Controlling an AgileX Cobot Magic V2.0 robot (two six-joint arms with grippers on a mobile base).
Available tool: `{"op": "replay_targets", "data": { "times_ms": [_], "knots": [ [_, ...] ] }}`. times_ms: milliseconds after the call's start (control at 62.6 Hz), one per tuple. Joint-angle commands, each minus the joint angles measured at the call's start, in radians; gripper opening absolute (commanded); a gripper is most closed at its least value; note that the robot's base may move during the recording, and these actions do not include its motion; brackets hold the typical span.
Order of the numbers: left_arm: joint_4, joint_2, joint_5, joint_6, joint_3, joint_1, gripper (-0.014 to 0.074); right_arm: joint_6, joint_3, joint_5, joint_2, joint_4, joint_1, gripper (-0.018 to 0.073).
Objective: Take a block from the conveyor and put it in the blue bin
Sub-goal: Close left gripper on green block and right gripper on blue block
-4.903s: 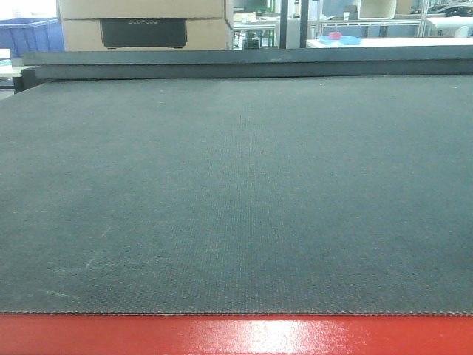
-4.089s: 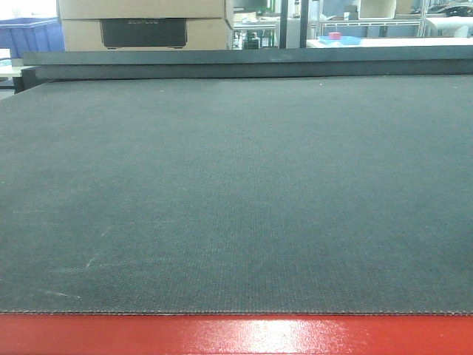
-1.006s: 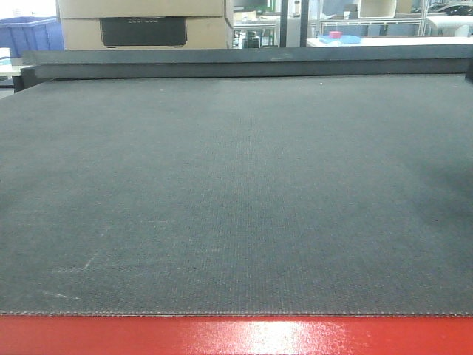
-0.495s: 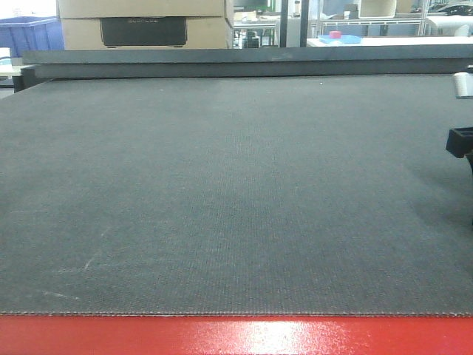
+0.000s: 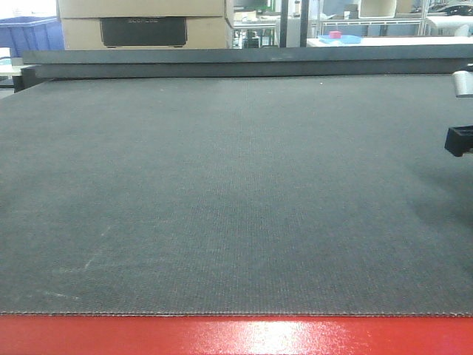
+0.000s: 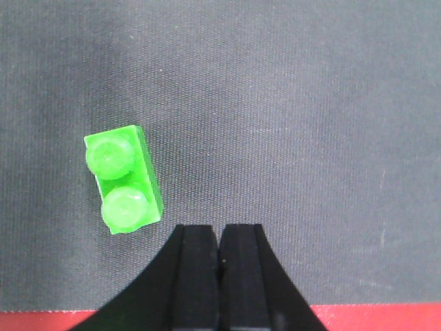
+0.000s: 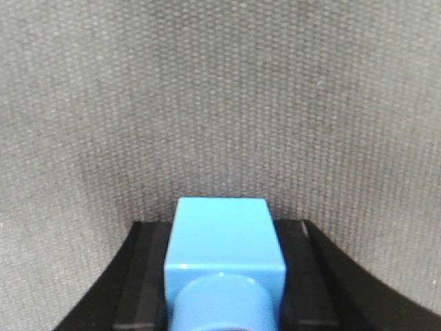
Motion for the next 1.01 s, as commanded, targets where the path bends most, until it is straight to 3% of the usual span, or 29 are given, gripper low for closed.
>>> {"op": "replay_targets", "data": {
  "times_ms": [0,80,176,575,655,862,910,990],
  "knots": [
    [0.046,-0.002,-0.025,-0.065,0.002,0.002,-0.0111,0.001,-0.004,0.021,-0.033,0.008,-0.002,-0.016],
    [0.125,0.001,-0.036,-0.159,0.002,0.002,-0.0111,0.001,-0.004,0.021,-0.065,0.01,0.0,-0.016],
    [0.205,0.027,-0.027,-0.21,0.002,0.008,-0.0111,0.001,-0.004,0.021,-0.106,0.012,0.0,-0.016],
    [0.116,0.175,-0.056,-0.209,0.002,0.026,-0.0097,0.001,-0.004,0.011,-0.135,0.012,0.0,-0.016],
    [0.111,0.177,-0.068,-0.209,0.002,0.026,-0.0014,0.001,-0.004,0.009,-0.135,0.012,0.0,-0.016],
    [0.118,0.179,-0.08,-0.218,0.002,0.026,0.037,0.001,-0.004,-0.008,-0.135,0.012,0.0,-0.016],
    [0.136,0.186,-0.08,-0.247,0.002,0.026,0.0419,0.001,-0.004,-0.013,-0.135,0.012,0.0,-0.016],
    [0.15,0.212,-0.076,-0.262,0.002,0.026,0.0423,0.001,-0.004,-0.015,-0.135,0.012,0.0,-0.016]
  ]
}}
